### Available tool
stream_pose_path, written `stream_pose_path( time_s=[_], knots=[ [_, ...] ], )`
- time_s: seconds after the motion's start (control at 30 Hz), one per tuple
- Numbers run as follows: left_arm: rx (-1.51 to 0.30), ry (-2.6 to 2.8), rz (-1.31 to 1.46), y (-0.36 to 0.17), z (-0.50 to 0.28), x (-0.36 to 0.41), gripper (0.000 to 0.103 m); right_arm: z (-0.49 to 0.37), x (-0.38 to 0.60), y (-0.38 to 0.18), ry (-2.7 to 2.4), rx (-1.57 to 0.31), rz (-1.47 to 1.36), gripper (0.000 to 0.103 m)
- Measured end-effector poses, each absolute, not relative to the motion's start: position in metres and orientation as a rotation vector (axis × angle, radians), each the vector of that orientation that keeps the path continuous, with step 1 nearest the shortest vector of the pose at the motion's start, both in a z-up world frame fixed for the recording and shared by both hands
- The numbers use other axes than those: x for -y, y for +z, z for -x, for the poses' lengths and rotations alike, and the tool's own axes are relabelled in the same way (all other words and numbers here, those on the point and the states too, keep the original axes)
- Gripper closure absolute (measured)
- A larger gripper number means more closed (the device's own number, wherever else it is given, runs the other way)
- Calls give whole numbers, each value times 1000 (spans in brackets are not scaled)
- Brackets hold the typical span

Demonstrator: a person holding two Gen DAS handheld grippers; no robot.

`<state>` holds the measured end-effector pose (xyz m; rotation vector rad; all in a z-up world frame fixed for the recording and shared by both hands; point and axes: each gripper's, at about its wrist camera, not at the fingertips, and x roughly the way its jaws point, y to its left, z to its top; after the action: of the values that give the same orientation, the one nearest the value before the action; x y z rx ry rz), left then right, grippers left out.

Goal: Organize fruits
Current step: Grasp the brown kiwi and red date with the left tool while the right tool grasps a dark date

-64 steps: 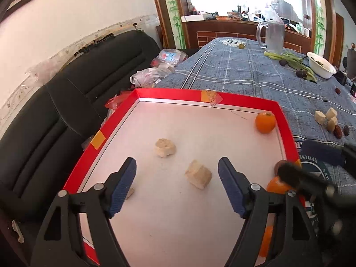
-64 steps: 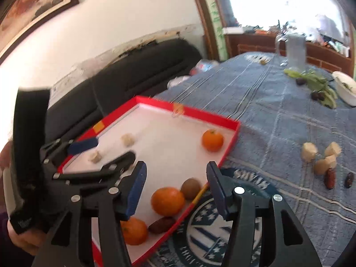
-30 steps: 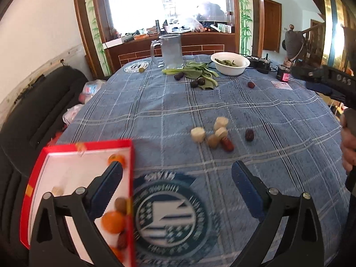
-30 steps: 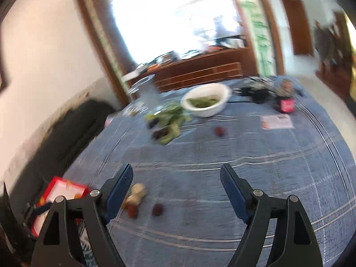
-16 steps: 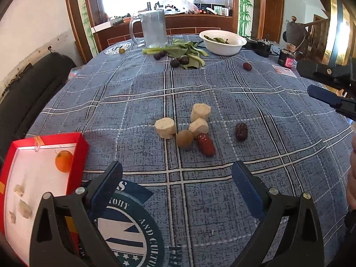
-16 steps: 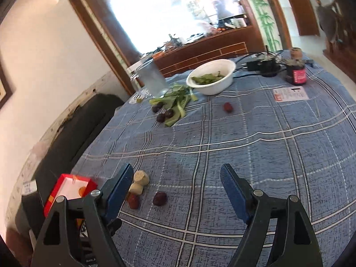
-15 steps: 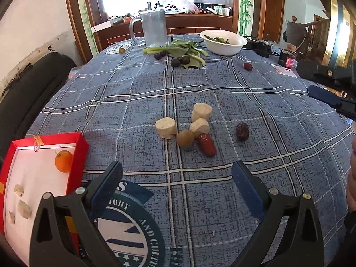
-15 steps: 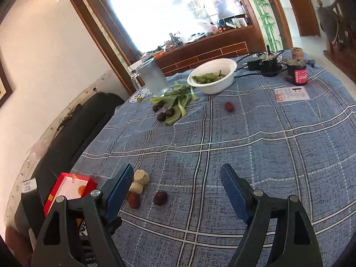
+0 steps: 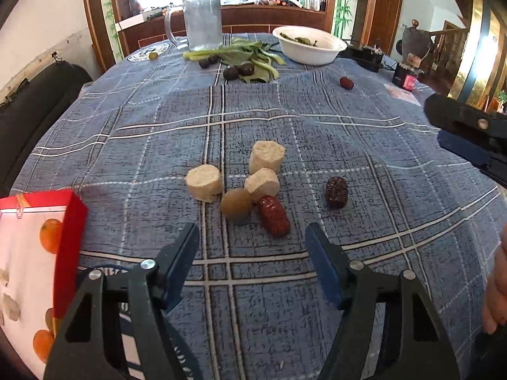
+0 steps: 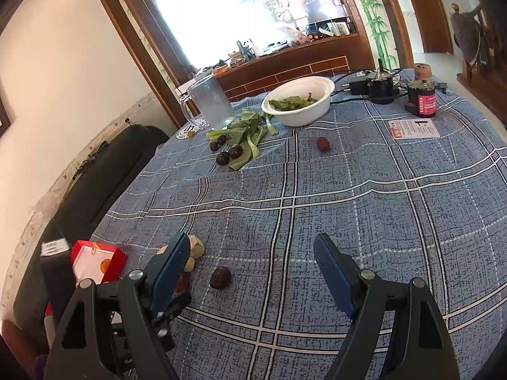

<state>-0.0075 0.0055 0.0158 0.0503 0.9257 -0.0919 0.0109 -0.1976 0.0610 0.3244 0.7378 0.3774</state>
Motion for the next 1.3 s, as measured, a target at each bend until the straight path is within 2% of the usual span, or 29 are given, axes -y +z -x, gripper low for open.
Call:
stream_pose_path(
  time_s=[0.23,0.43,0.63,0.7,0.9,1.07,1.13,1.3],
  knots=[
    [-913,-103,-56,13,-9,1,64,-10,192,58,389,-748,-300,22],
    [-891,-139,-31,14,-4,-8,64,-6,172,54,427,-750,-215,25],
    [-879,-167,100,14,-4,-29,64,0,142,42,409,-759,-61,51],
    [-871,-183,156,15,-3,-38,64,1,135,40,401,-768,-27,53],
    [-782,-171,77,29,10,-37,64,1,120,41,388,-756,26,54],
    [-792,-204,110,31,10,-43,64,-9,111,25,374,-816,64,62],
    [-795,-201,115,31,11,-44,64,-14,113,19,378,-853,46,69],
    [-787,-192,111,33,12,-45,64,-13,112,17,391,-854,32,69]
  ],
)
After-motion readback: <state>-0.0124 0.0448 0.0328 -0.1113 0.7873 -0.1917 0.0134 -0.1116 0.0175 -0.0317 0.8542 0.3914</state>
